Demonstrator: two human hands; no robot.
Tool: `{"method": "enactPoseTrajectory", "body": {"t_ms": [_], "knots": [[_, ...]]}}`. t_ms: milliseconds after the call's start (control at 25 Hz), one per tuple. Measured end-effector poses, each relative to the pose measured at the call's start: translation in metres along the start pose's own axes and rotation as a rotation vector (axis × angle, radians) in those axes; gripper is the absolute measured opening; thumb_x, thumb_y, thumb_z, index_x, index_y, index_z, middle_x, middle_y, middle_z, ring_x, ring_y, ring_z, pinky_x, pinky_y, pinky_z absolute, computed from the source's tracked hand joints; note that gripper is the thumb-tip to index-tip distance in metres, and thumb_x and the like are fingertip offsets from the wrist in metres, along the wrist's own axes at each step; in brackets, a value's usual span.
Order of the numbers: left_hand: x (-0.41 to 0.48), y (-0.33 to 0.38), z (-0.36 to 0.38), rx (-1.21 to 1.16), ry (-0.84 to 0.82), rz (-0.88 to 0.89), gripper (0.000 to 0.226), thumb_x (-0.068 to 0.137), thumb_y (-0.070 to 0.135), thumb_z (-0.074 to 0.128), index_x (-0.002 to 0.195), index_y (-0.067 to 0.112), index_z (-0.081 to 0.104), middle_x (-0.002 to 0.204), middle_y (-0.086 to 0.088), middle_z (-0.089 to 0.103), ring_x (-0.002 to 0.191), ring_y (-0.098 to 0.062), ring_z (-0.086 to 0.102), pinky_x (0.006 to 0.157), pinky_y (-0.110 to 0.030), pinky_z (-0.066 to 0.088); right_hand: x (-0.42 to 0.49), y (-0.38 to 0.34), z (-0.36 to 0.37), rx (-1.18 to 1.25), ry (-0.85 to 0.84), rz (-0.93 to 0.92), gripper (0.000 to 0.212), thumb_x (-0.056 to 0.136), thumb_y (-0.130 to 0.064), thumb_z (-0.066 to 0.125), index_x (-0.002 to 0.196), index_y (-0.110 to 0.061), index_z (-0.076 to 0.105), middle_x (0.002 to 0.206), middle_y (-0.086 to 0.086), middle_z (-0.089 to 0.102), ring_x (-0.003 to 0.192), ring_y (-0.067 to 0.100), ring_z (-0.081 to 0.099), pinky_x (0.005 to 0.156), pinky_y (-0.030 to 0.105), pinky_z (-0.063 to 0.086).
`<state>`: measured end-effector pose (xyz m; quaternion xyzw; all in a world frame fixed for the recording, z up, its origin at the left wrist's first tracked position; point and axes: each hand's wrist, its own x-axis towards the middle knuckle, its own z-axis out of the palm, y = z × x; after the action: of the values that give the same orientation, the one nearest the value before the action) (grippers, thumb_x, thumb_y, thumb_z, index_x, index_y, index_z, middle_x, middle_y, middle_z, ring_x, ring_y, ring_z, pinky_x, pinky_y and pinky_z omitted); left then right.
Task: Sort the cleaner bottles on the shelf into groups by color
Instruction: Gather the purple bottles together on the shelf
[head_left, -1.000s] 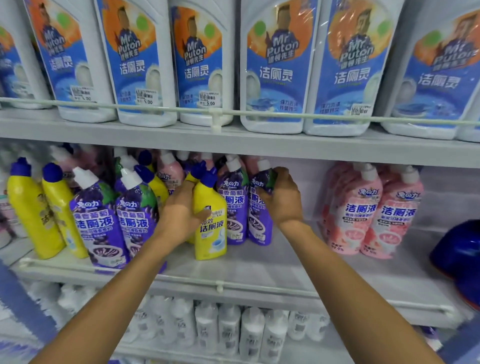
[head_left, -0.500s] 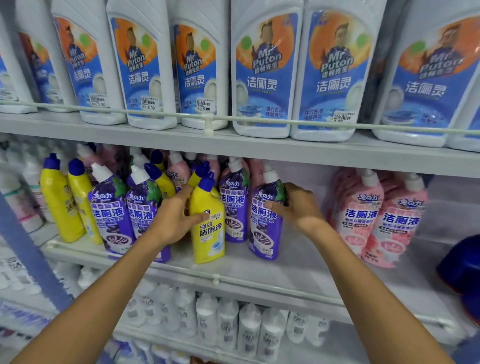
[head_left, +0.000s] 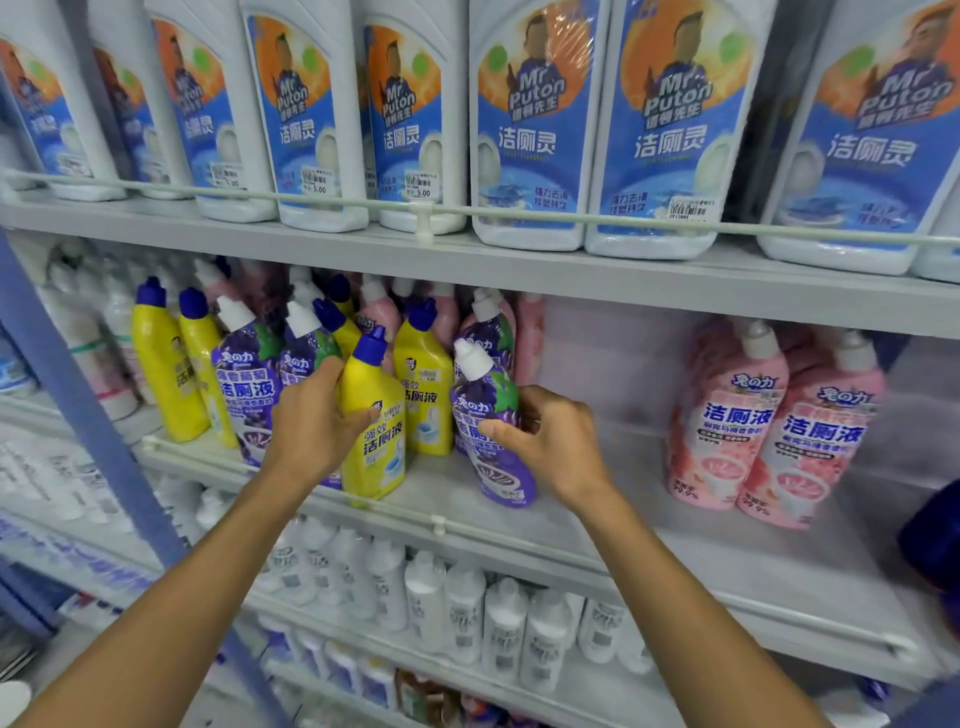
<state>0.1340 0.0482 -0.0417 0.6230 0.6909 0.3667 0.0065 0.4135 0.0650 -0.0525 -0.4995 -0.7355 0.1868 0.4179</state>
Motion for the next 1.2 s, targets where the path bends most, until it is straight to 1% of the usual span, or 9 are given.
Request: {"method": "enactPoseTrajectory", "body": {"t_ms": [80, 240, 360, 480, 520, 720, 880, 1120, 1200], "knots": [[0.003, -0.003, 0.0, 0.007, 0.005, -0.01, 0.044, 0.077, 0.039, 0.086, 0.1, 0.019, 0.054, 0.076, -0.005, 0.065, 0.077, -0.036, 0.064, 0.069, -0.048, 0.054, 0.008, -0.005, 0.017, 0.037, 0.047, 0.028, 0.034, 0.081, -0.04, 0.082, 0.106, -0.017, 0.072, 0.087, -0.007, 0.074, 0.075, 0.01, 0.066, 0.063, 0.007, 0.043], [0.005, 0.003, 0.002, 0.06, 0.047, -0.01, 0.048, 0.077, 0.04, 0.085, 0.102, 0.015, 0.052, 0.086, -0.011, 0.069, 0.087, -0.04, 0.064, 0.07, -0.045, 0.046, 0.036, -0.01, 0.049, 0.227, 0.032, 0.15, 0.034, 0.084, -0.041, 0.08, 0.107, -0.017, 0.071, 0.097, -0.003, 0.077, 0.083, 0.009, 0.072, 0.075, 0.026, 0.06], [0.001, 0.003, 0.006, 0.131, 0.111, 0.011, 0.052, 0.079, 0.039, 0.084, 0.101, 0.01, 0.048, 0.088, -0.017, 0.069, 0.087, -0.044, 0.064, 0.065, -0.043, 0.039, 0.05, -0.02, 0.074, 0.233, 0.009, 0.134, 0.035, 0.083, -0.042, 0.08, 0.107, -0.018, 0.071, 0.098, -0.004, 0.077, 0.084, 0.008, 0.072, 0.073, 0.017, 0.057], [-0.003, 0.003, 0.005, 0.18, 0.166, 0.036, 0.051, 0.081, 0.037, 0.083, 0.099, 0.009, 0.045, 0.086, -0.02, 0.067, 0.083, -0.045, 0.065, 0.061, -0.041, 0.034, 0.059, -0.023, 0.102, 0.281, 0.035, 0.125, 0.05, 0.075, -0.06, 0.076, 0.108, -0.022, 0.069, 0.094, -0.007, 0.077, 0.086, 0.01, 0.074, 0.08, 0.038, 0.062], [-0.003, 0.002, 0.006, 0.195, 0.178, 0.046, 0.05, 0.082, 0.038, 0.082, 0.098, 0.009, 0.044, 0.085, -0.02, 0.067, 0.081, -0.045, 0.065, 0.06, -0.04, 0.033, 0.061, -0.021, 0.11, 0.278, 0.049, 0.114, 0.054, 0.074, -0.063, 0.074, 0.109, -0.022, 0.068, 0.093, -0.008, 0.077, 0.086, 0.01, 0.073, 0.08, 0.04, 0.061], [-0.003, -0.006, 0.01, 0.206, 0.212, 0.058, 0.052, 0.081, 0.043, 0.081, 0.097, 0.01, 0.043, 0.082, -0.016, 0.065, 0.075, -0.044, 0.065, 0.058, -0.039, 0.034, 0.066, -0.028, 0.123, 0.239, 0.123, 0.1, 0.054, 0.077, -0.061, 0.071, 0.112, -0.021, 0.068, 0.095, -0.005, 0.077, 0.09, 0.015, 0.073, 0.084, 0.038, 0.06], [-0.005, -0.006, 0.012, 0.167, 0.213, 0.037, 0.051, 0.083, 0.041, 0.08, 0.096, 0.011, 0.04, 0.084, -0.015, 0.063, 0.076, -0.044, 0.064, 0.059, -0.039, 0.035, 0.068, -0.028, 0.128, 0.221, 0.128, 0.101, 0.057, 0.075, -0.068, 0.068, 0.105, -0.021, 0.068, 0.09, -0.005, 0.076, 0.085, 0.017, 0.072, 0.081, 0.04, 0.06], [-0.007, 0.001, 0.007, 0.154, 0.169, -0.009, 0.053, 0.085, 0.039, 0.079, 0.094, 0.016, 0.032, 0.084, -0.013, 0.061, 0.079, -0.042, 0.063, 0.06, -0.039, 0.036, 0.069, -0.034, 0.116, 0.129, 0.037, 0.129, 0.042, 0.084, -0.051, 0.075, 0.107, -0.016, 0.07, 0.095, -0.001, 0.076, 0.088, 0.018, 0.071, 0.079, 0.027, 0.055], [-0.006, 0.002, 0.005, 0.146, 0.145, -0.017, 0.053, 0.085, 0.039, 0.078, 0.094, 0.015, 0.032, 0.081, -0.01, 0.056, 0.079, -0.042, 0.062, 0.061, -0.039, 0.035, 0.072, -0.036, 0.111, 0.062, -0.03, 0.136, 0.043, 0.086, -0.053, 0.073, 0.107, -0.016, 0.069, 0.096, 0.0, 0.075, 0.091, 0.02, 0.07, 0.079, 0.03, 0.055]]}}
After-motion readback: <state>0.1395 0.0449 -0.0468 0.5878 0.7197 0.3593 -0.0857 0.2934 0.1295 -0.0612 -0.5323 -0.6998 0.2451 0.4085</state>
